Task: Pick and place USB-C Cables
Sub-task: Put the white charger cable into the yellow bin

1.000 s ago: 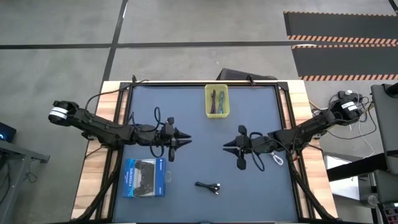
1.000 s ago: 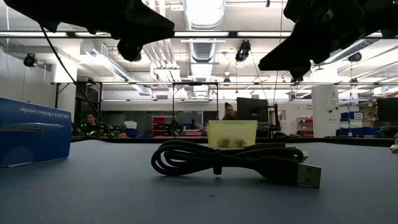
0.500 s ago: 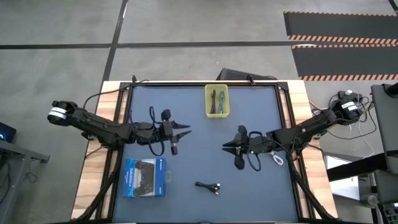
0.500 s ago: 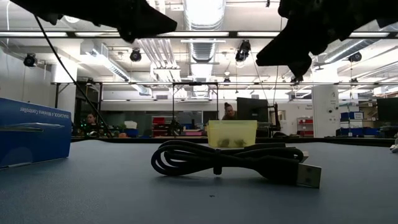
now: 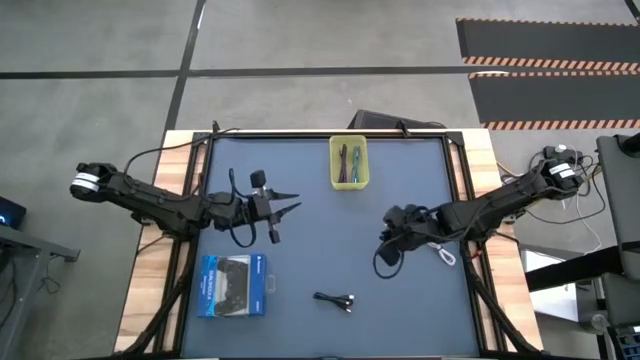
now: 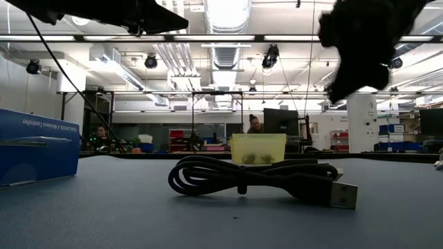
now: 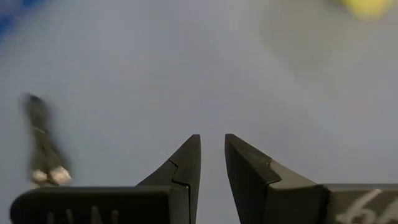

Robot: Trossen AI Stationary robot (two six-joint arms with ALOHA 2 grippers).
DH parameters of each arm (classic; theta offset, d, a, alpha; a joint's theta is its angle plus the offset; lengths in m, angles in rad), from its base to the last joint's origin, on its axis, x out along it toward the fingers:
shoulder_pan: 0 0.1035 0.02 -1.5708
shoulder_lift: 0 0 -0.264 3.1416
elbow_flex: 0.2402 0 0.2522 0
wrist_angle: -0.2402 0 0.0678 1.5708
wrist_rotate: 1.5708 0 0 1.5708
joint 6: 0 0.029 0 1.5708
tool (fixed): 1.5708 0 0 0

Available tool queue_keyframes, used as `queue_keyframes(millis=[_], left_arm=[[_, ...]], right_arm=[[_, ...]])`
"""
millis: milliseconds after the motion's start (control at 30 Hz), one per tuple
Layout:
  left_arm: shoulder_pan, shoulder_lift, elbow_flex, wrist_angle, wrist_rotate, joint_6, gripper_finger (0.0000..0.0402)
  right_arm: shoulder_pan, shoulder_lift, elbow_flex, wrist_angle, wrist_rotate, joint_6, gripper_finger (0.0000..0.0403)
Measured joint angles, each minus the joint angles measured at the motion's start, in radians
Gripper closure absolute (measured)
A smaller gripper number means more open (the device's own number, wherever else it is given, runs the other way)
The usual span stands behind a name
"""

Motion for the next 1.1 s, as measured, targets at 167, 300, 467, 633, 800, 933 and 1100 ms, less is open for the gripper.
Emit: queue_keyframes(millis=[167,300,467,633,800,933,1100], left_arm=[[0.0,-0.001,-0.003,-0.001,0.0,-0.001,0.0329],[0.0,-0.001,-0.003,-0.001,0.0,-0.026,0.0329],[0.0,-0.001,-0.003,-0.001,0.0,-0.027,0.0329],[0.0,-0.001,-0.003,-0.001,0.0,-0.028,0.0329],[0.0,-0.001,-0.003,-0.001,0.0,-0.029,0.0329],[0.0,-0.001,-0.003,-0.002,0.0,-0.029,0.0329],[0.0,-0.001,-0.003,-0.008,0.0,-0.029,0.0329]], right_arm=[[0.0,0.0,0.004,-0.299,-0.086,0.238,0.0339],[0.0,0.0,0.002,-0.528,-0.164,0.45,0.0339],[0.0,0.0,0.001,-0.647,-0.284,0.556,0.0327],[0.0,0.0,0.001,-0.646,-0.356,0.549,0.0285],[0.0,0.003,0.001,-0.647,-0.41,0.542,0.0245],[0.0,0.021,-0.003,-0.648,-0.445,0.541,0.0227],[0.0,0.062,-0.011,-0.65,-0.46,0.528,0.0223]])
